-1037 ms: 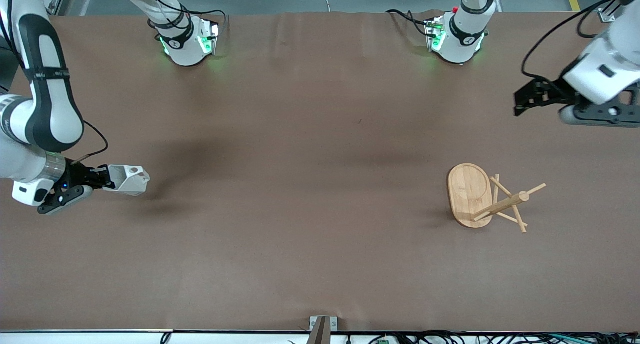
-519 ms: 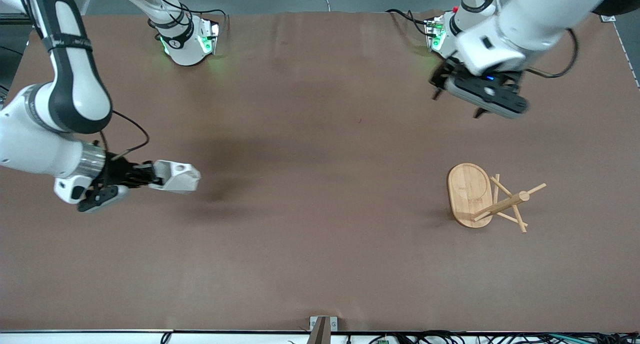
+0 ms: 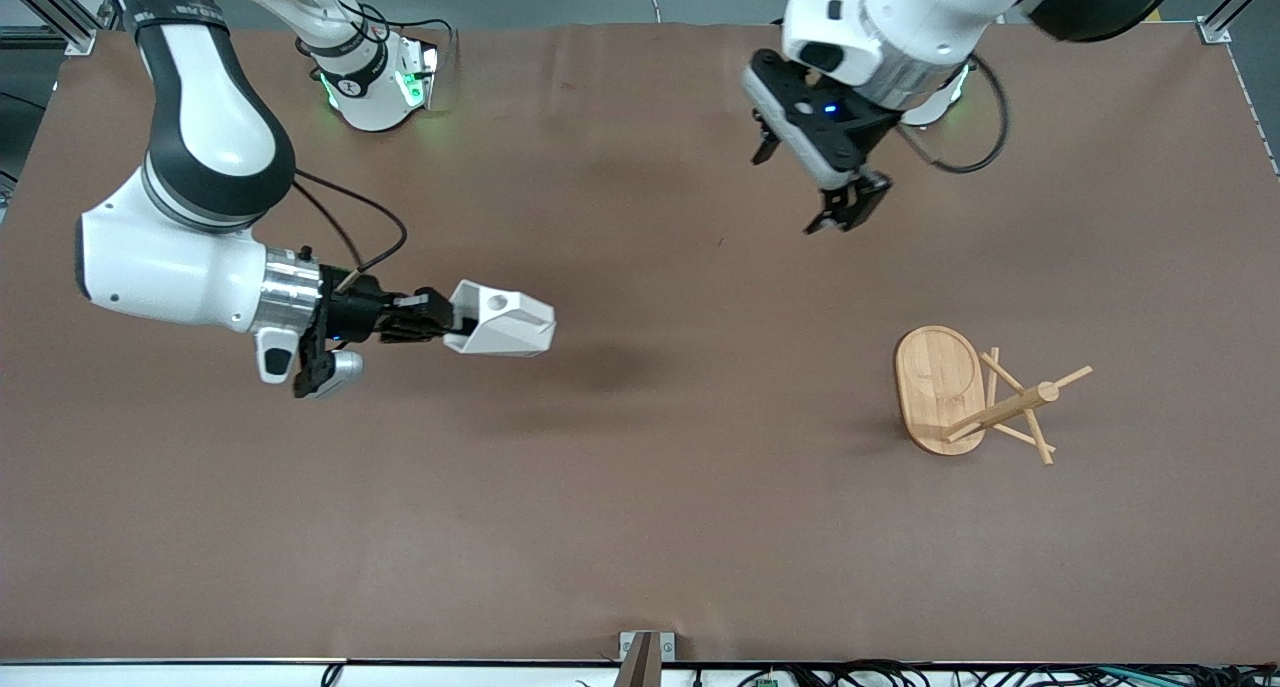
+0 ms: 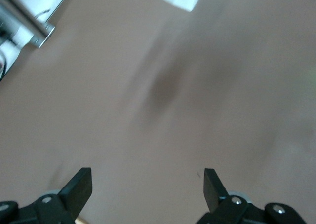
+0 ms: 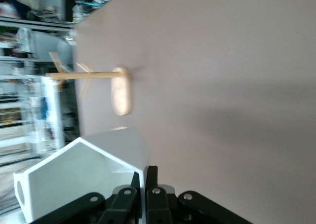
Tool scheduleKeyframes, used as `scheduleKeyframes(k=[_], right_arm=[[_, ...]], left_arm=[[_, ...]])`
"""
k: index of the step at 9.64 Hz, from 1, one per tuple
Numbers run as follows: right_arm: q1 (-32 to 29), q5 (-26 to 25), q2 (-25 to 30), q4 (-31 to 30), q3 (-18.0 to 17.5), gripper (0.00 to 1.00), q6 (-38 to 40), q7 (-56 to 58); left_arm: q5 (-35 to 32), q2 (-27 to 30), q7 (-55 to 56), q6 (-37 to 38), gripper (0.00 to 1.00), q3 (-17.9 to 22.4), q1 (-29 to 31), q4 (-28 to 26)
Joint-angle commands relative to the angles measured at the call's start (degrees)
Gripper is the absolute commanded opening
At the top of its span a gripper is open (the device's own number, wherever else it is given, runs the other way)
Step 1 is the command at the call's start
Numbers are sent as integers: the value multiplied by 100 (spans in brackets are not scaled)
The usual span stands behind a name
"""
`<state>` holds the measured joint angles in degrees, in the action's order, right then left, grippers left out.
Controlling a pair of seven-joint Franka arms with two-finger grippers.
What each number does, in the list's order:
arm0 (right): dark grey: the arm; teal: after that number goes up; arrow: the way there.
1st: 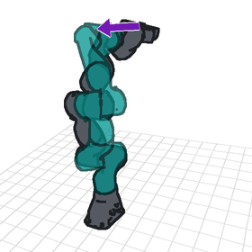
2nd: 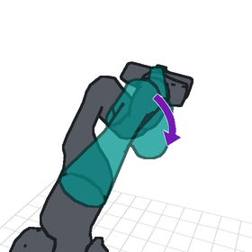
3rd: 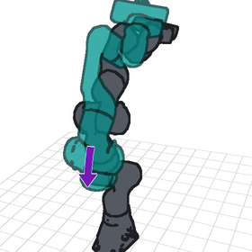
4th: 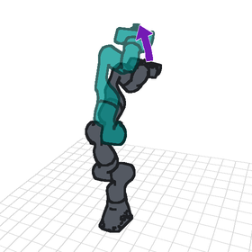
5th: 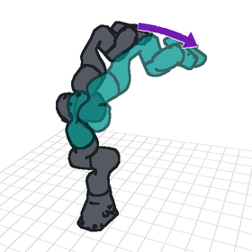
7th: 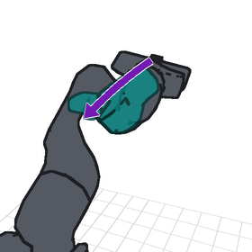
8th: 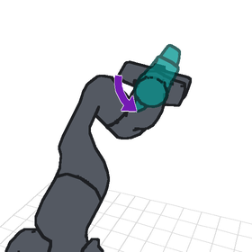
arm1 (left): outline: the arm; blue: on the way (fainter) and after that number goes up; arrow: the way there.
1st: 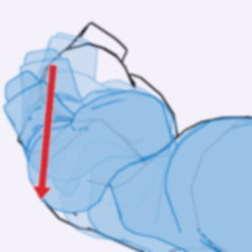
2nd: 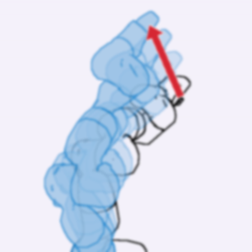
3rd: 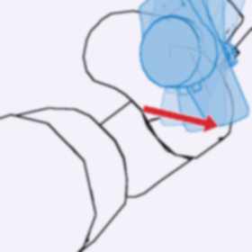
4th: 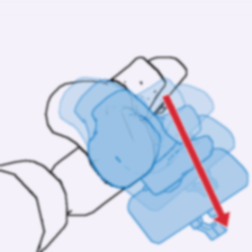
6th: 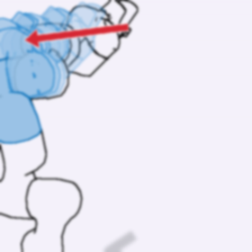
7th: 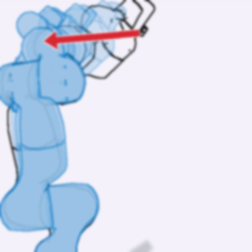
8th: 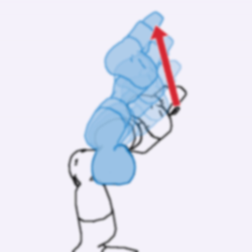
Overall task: Hang cup on rack
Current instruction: 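Lift the cup with the right gripper while the left gripper approaches it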
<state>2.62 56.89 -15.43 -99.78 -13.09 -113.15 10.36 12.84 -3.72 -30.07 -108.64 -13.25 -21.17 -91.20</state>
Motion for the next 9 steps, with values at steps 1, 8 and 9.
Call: scheduleKeyframes(k=[1,8,9], right_arm=[[-34,1232,-82,-24,-27,0,624,122],[72,1824,-426,-33,-430,1,1612,572],[72,1991,-461,-33,-527,1,1594,581]], left_arm=[[218,-225,-342,-340,100,-151,-80,-74],[289,-621,-123,-1300,100,-504,-265,-21],[254,-673,52,-1291,100,-504,-395,-12]])
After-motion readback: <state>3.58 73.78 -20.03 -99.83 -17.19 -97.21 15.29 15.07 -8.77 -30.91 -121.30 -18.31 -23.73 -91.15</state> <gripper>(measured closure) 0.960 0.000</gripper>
